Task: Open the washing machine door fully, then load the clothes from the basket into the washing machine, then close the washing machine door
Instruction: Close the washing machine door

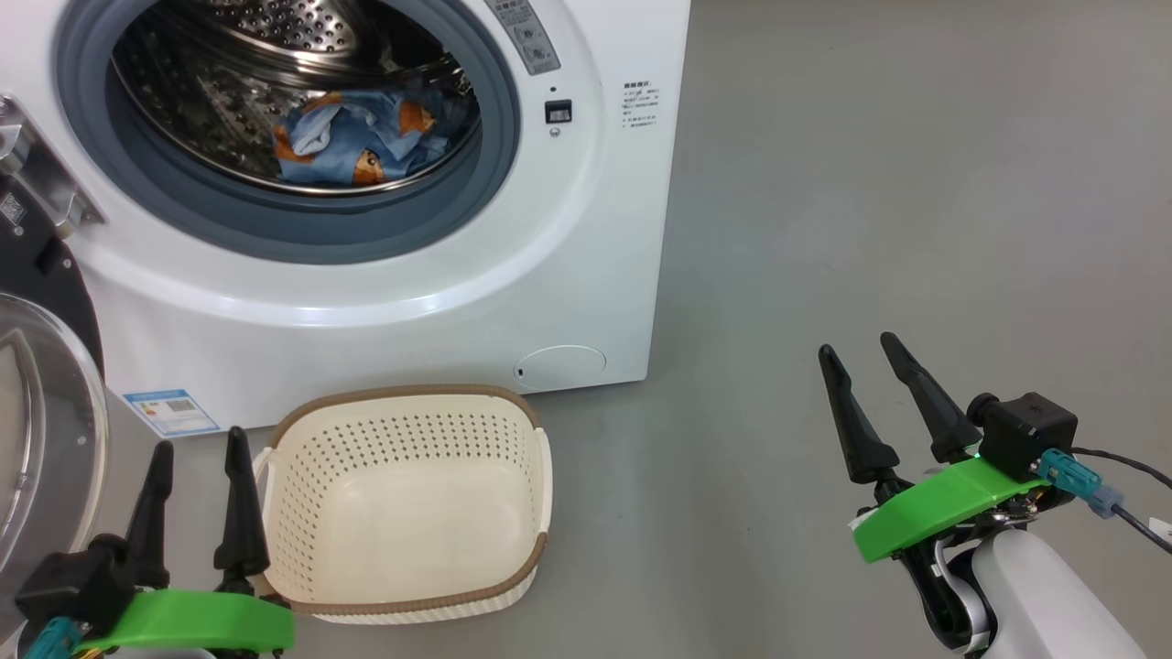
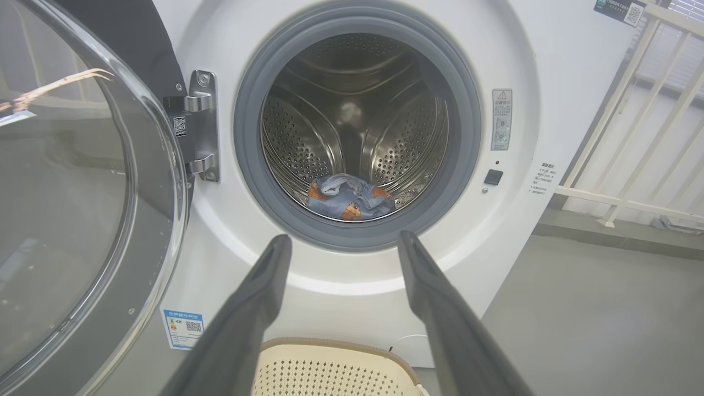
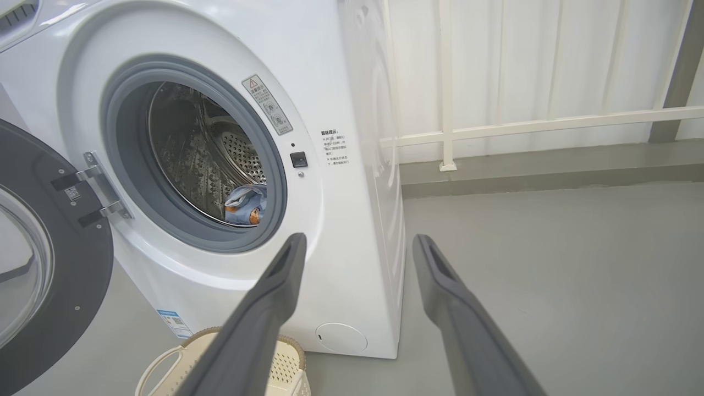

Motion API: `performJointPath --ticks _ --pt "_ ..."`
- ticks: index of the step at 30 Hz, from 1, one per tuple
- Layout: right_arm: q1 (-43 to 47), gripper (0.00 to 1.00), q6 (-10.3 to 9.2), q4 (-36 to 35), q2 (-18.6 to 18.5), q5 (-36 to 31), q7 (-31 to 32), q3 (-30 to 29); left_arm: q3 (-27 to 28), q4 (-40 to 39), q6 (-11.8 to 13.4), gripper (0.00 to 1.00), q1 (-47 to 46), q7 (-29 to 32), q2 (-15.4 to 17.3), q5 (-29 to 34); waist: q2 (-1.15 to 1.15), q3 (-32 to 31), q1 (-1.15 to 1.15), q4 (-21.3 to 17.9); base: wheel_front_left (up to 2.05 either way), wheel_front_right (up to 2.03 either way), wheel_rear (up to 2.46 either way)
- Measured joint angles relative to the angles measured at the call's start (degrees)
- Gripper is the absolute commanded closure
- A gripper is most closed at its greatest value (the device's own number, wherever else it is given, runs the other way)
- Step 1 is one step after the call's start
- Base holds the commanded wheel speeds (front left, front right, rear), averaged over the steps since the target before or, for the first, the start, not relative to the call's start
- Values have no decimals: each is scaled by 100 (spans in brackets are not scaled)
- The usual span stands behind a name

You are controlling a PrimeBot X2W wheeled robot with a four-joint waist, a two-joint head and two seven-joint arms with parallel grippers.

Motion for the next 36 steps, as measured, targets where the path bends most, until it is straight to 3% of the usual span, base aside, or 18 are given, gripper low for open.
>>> performJointPath --ticks 20,36 --pt "4 0 0 5 -2 3 0 -7 -8 80 1 0 3 0 -8 33 0 -62 0 97 0 0 0" --pt "112 0 0 67 -15 22 0 12 -23 141 92 0 131 0 -24 104 0 -187 0 822 0 0 0"
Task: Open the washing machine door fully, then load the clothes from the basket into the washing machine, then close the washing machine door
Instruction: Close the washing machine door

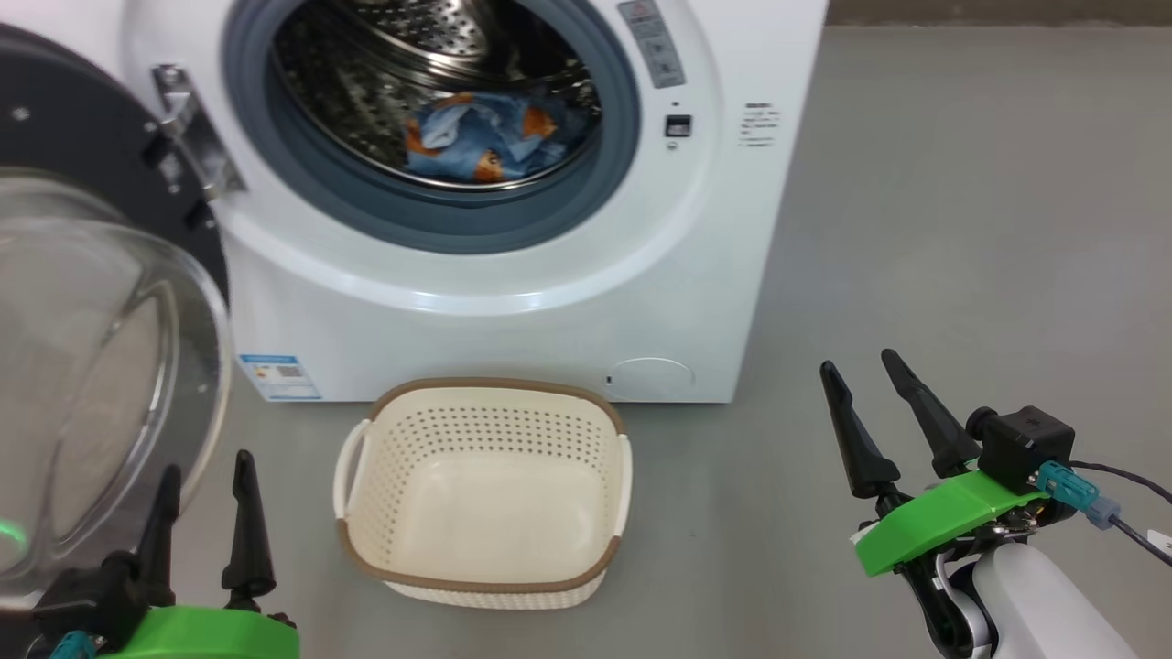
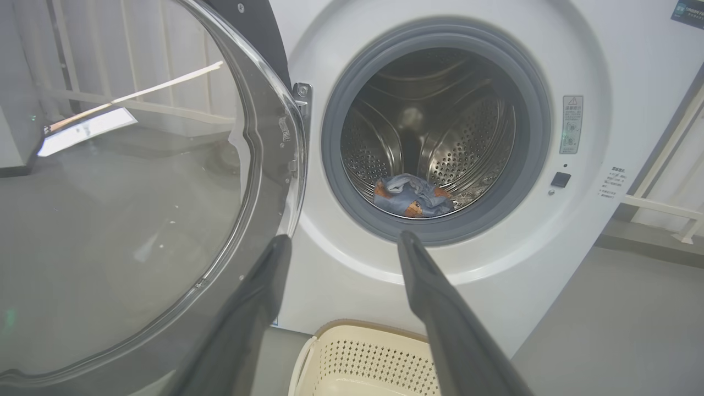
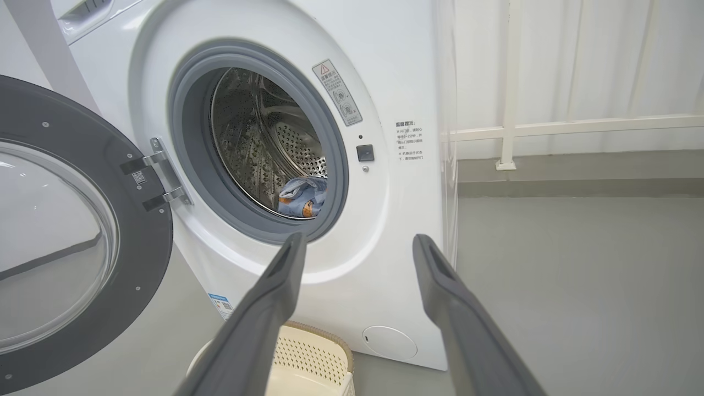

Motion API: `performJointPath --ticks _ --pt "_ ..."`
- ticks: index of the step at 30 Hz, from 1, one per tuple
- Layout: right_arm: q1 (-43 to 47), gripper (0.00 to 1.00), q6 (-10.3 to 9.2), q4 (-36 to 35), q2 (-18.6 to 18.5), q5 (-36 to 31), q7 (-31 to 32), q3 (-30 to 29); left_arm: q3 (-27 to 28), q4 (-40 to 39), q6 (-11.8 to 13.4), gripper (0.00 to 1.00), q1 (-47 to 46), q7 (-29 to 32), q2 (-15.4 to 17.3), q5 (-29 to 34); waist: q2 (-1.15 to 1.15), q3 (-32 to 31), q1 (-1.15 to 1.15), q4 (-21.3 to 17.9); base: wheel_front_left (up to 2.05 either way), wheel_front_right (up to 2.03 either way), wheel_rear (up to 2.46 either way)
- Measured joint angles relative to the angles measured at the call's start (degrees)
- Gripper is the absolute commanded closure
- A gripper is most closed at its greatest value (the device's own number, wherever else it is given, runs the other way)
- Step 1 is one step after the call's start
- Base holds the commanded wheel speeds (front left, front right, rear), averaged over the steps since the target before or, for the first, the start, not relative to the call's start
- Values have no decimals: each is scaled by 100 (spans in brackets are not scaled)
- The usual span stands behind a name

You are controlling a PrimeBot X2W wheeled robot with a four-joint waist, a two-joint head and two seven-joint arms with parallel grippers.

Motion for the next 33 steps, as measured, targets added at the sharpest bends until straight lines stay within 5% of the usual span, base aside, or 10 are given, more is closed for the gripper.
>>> performJointPath --ticks 33 --pt "133 0 0 56 38 129 0 164 -193 -176 268 0 218 158 10 85 0 -251 0 2005 0 0 0"
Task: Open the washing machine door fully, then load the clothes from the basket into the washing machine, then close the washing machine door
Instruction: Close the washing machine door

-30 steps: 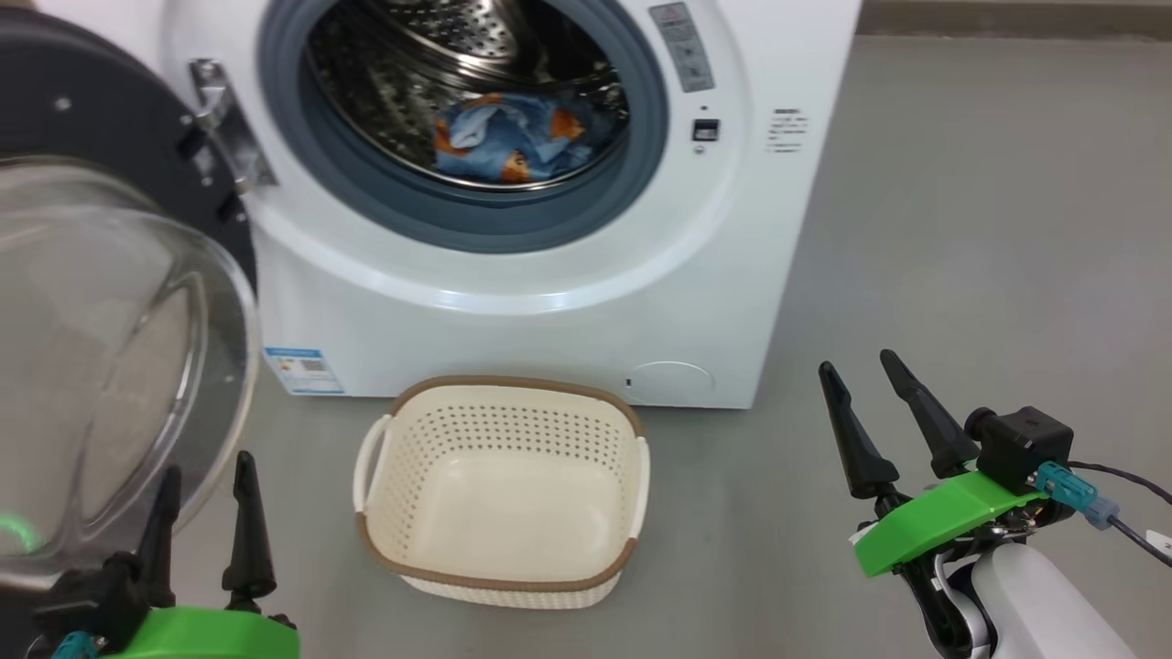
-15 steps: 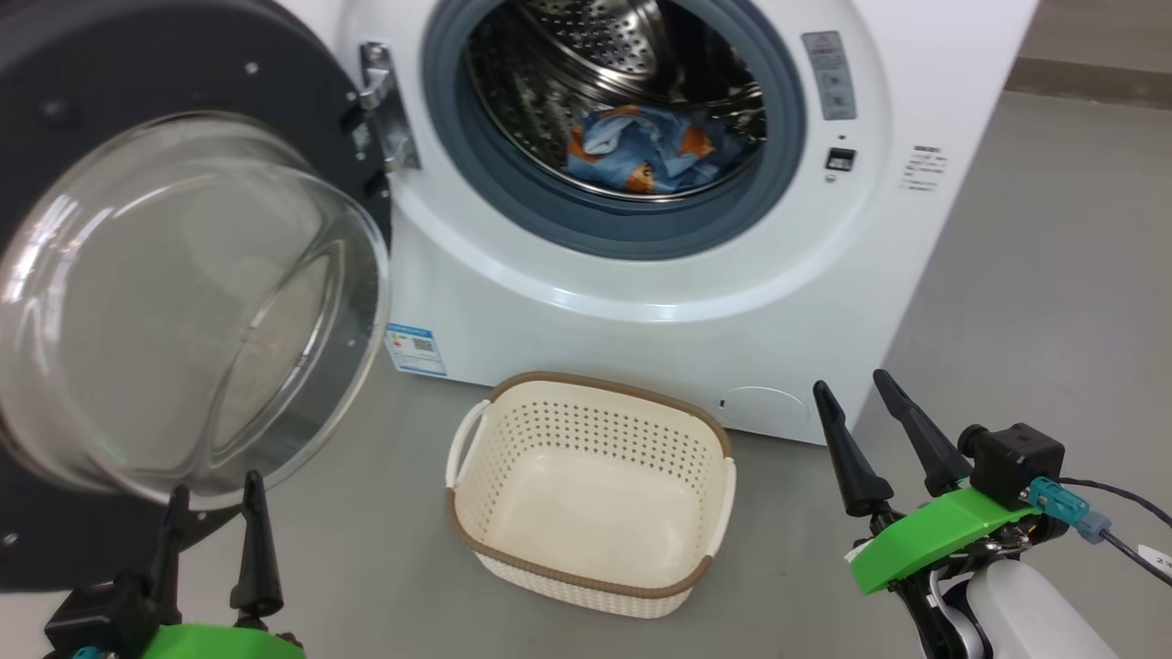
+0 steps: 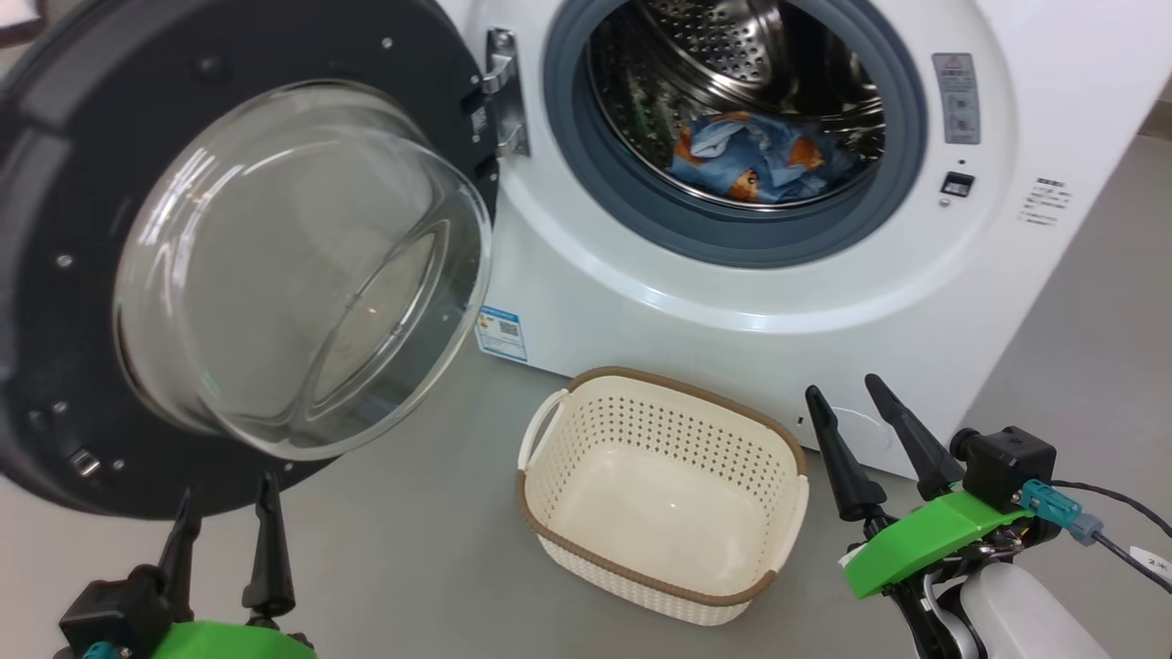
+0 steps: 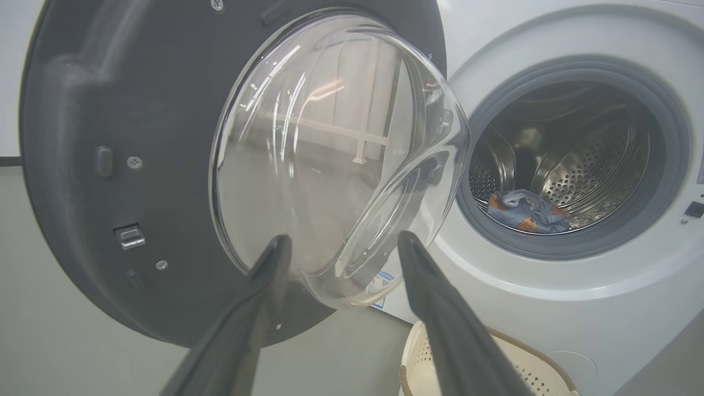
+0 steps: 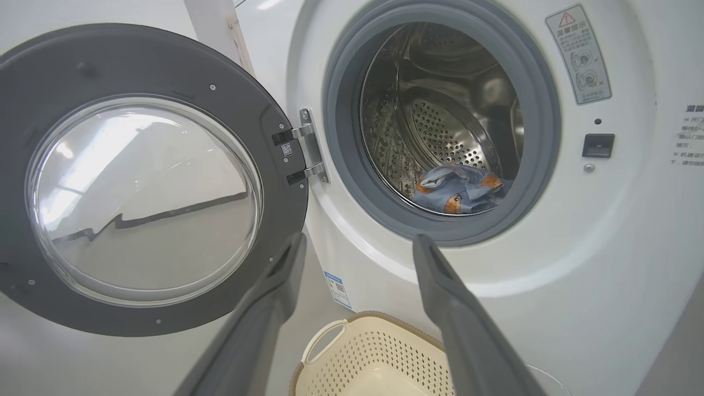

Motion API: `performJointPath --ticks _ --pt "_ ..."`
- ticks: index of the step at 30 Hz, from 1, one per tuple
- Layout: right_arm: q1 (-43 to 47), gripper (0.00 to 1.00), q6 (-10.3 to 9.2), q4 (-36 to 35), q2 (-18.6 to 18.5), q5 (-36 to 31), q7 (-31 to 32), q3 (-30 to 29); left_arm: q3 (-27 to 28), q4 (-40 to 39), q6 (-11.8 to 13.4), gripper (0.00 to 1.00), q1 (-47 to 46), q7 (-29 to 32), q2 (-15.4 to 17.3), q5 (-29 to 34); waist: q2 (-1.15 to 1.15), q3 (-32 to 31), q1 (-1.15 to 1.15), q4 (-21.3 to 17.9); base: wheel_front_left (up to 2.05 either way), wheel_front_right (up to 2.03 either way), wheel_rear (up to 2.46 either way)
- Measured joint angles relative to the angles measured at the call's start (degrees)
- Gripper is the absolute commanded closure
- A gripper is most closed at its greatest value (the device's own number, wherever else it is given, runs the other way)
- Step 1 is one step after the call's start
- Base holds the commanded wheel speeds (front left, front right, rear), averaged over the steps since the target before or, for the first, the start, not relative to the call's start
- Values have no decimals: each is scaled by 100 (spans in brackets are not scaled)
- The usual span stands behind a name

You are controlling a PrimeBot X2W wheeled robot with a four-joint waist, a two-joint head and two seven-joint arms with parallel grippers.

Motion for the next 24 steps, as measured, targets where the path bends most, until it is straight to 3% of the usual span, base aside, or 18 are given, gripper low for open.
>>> performJointPath --ticks 10,24 --pt "0 0 0 27 13 8 0 5 -41 -26 23 0 10 1 5 -2 0 -41 0 273 0 0 0" --pt "-1 0 0 29 -3 11 0 25 -36 -76 73 0 96 -5 16 -19 0 85 0 310 0 0 0"
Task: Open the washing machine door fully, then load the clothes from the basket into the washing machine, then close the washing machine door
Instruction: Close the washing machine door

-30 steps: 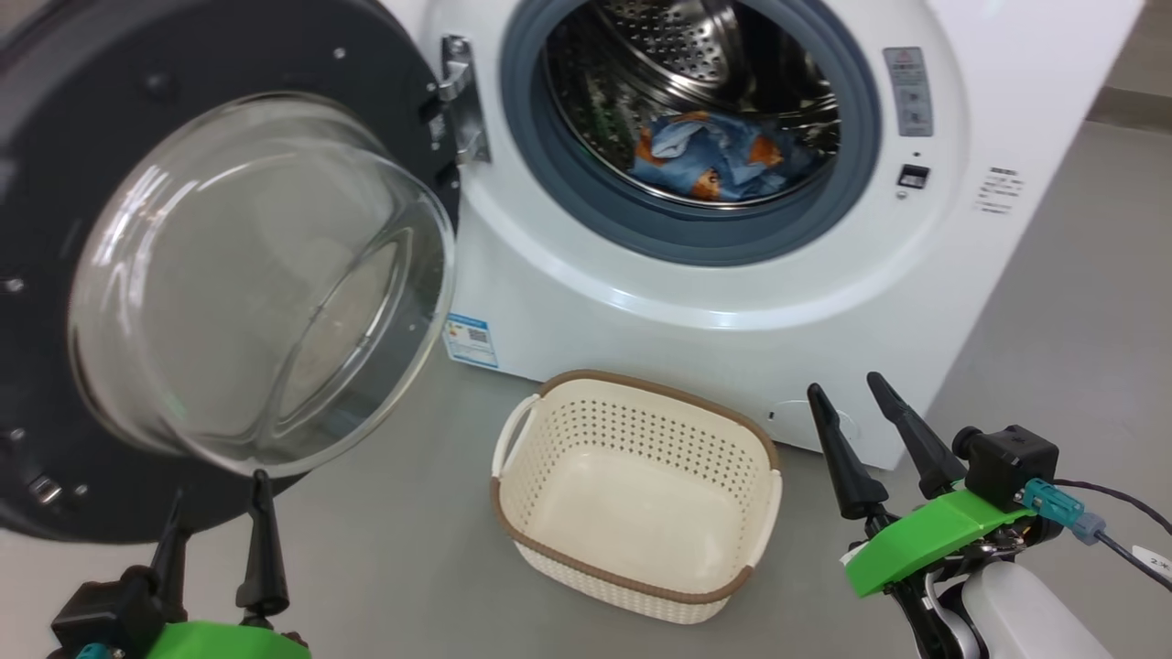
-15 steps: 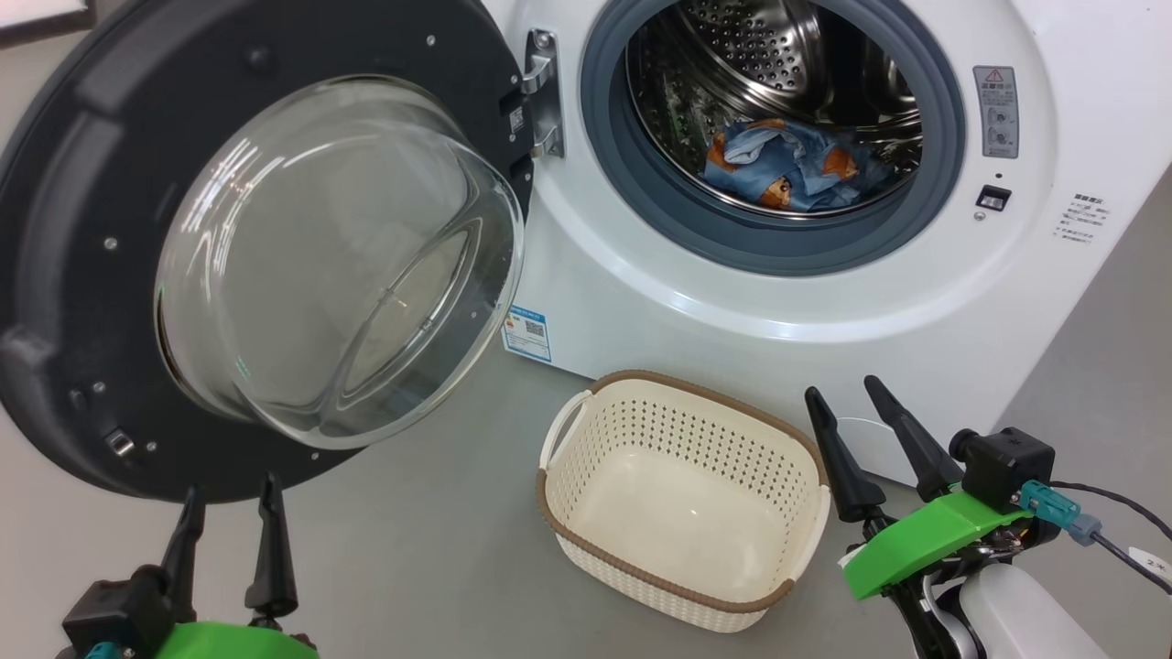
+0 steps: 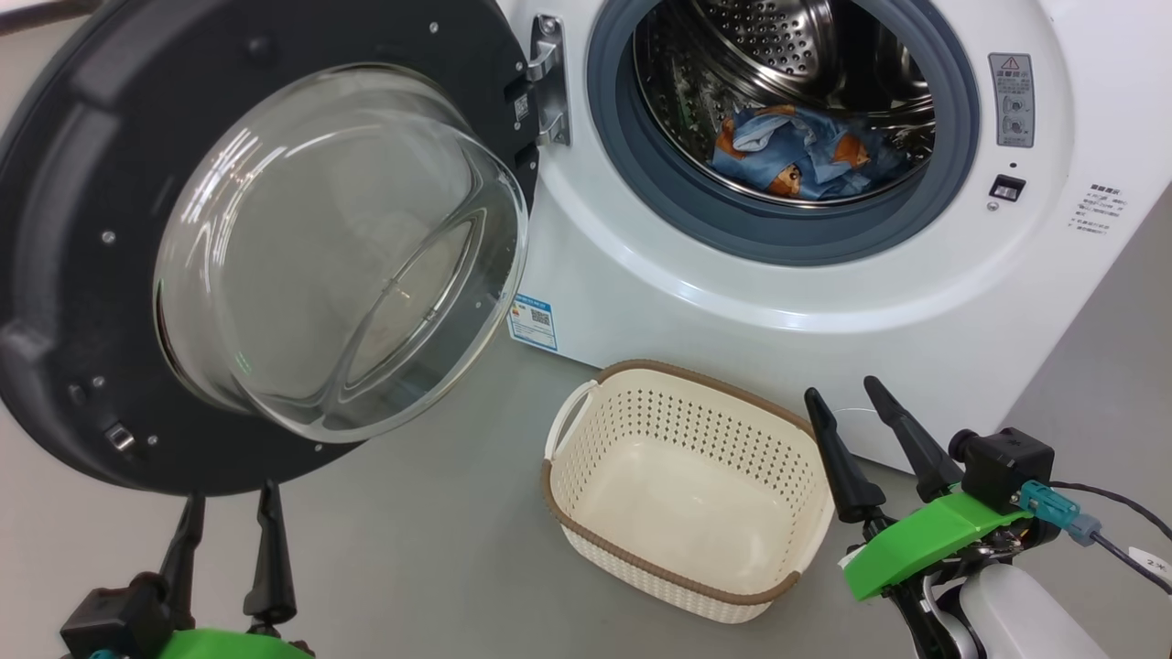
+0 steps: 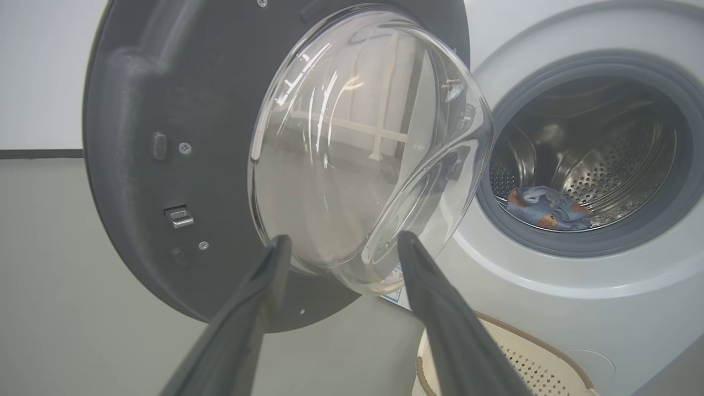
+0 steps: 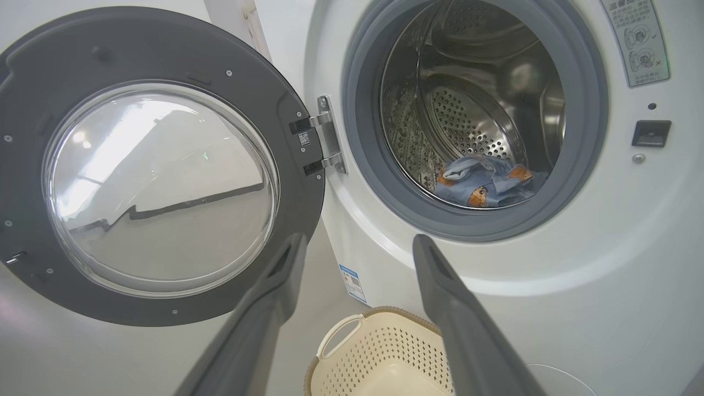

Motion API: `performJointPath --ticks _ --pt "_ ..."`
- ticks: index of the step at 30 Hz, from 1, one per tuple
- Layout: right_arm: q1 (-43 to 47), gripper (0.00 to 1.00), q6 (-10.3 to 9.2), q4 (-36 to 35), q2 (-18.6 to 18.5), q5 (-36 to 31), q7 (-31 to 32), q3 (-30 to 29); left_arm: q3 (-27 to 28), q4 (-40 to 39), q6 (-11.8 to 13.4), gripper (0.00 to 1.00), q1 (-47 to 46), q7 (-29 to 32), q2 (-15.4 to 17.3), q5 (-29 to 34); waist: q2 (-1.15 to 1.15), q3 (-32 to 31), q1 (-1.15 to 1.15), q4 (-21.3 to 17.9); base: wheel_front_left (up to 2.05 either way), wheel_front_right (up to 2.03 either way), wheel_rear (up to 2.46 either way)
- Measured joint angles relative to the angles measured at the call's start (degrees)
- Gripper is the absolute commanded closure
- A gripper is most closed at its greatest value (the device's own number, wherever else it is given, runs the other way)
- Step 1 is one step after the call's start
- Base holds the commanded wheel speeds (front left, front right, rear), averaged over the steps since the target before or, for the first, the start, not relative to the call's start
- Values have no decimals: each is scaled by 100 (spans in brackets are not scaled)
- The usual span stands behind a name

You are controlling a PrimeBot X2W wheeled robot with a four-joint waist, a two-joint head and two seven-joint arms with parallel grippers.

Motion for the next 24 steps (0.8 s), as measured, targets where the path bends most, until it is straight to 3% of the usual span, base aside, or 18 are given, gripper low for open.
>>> performJointPath --ticks 5,6,7,8,9,18,24 --pt "0 0 0 10 -1 47 0 5 29 -43 -1 0 -12 -1 29 -37 0 5 0 -16 0 0 0" --pt "0 0 0 14 -1 47 0 7 38 -68 -2 15 -16 -1 45 -43 0 2 0 -18 0 0 0" --pt "0 0 0 15 -2 47 0 7 51 -102 -3 44 -20 -1 70 -43 0 -1 0 -20 0 0 0" --pt "0 0 0 16 -2 47 0 7 71 -145 -12 64 -29 -1 100 -53 0 -3 0 -21 0 0 0" --pt "0 0 0 16 -3 47 0 7 102 -203 -16 100 -43 -2 136 -81 0 -3 0 -22 0 0 0" --pt "-1 0 0 15 -20 47 0 5 364 -946 -236 100 -669 245 505 -427 0 17 0 -14 0 0 0" --pt "-3 0 0 16 -37 47 0 20 806 -1305 -472 100 -1365 623 688 -1199 0 24 0 -76 0 0 0"
